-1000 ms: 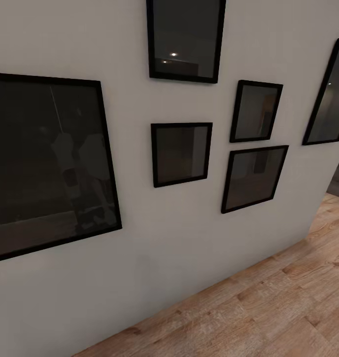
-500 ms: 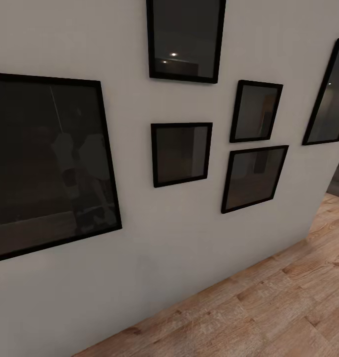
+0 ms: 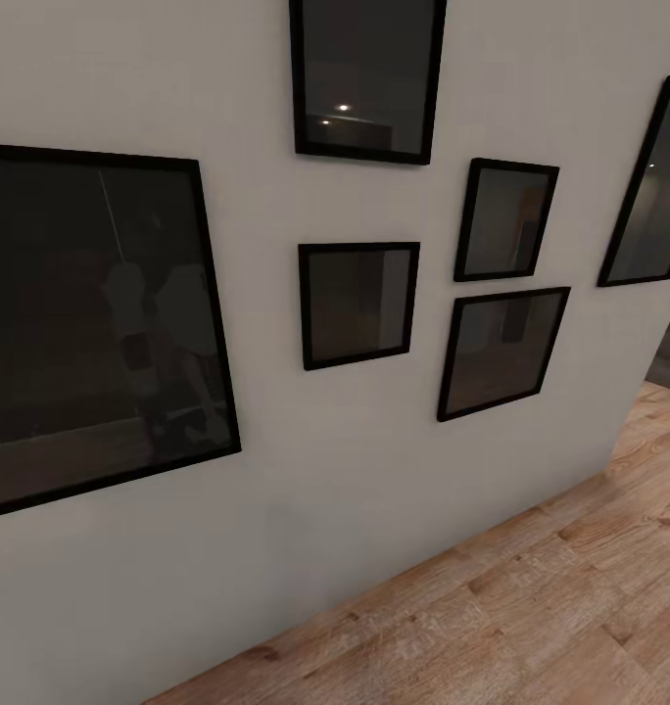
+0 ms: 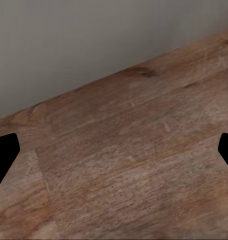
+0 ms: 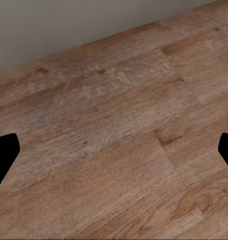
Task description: Pick up the two gym shoes and the two sandals from the corridor floor and place them onto the hallstand (shoe rack) in the corridor, making sure they are on the rack and not on the floor. Arrange them so the two gym shoes are next to each other and the two sandals are next to each other.
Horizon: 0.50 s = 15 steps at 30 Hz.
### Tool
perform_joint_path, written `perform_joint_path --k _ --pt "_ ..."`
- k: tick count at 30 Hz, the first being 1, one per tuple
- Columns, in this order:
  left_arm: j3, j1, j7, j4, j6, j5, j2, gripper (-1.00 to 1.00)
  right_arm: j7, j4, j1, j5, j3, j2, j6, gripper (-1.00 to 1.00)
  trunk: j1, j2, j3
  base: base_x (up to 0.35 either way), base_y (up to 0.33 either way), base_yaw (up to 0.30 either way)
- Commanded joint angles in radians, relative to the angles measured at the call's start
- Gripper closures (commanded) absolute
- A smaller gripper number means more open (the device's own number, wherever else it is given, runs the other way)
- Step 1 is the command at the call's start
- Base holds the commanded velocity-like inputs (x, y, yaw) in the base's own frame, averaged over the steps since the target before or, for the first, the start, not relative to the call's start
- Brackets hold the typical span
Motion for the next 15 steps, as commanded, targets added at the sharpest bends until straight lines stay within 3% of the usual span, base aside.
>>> perform_joint_path --k 1,9,15 --pt "0.004 -0.001 -0.002 0.000 -0.003 0.001 0.000 -1.00 0.000 0.003 -0.001 0.000 -0.003 0.000 -0.008 -1.00 0.000 -0.001 -0.001 0.000 0.000 0.000" --pt "0.010 0.005 -0.002 0.001 -0.005 -0.001 0.001 -1.00 0.000 0.004 -0.002 0.000 -0.007 0.001 -0.016 -1.00 0.000 -0.001 -0.001 0.000 0.000 -0.009" --pt "0.011 0.005 -0.001 0.001 -0.005 -0.001 0.003 -1.00 0.000 0.006 -0.002 0.000 -0.008 0.001 -0.014 -1.00 0.000 -0.001 -0.001 0.000 0.000 -0.206"
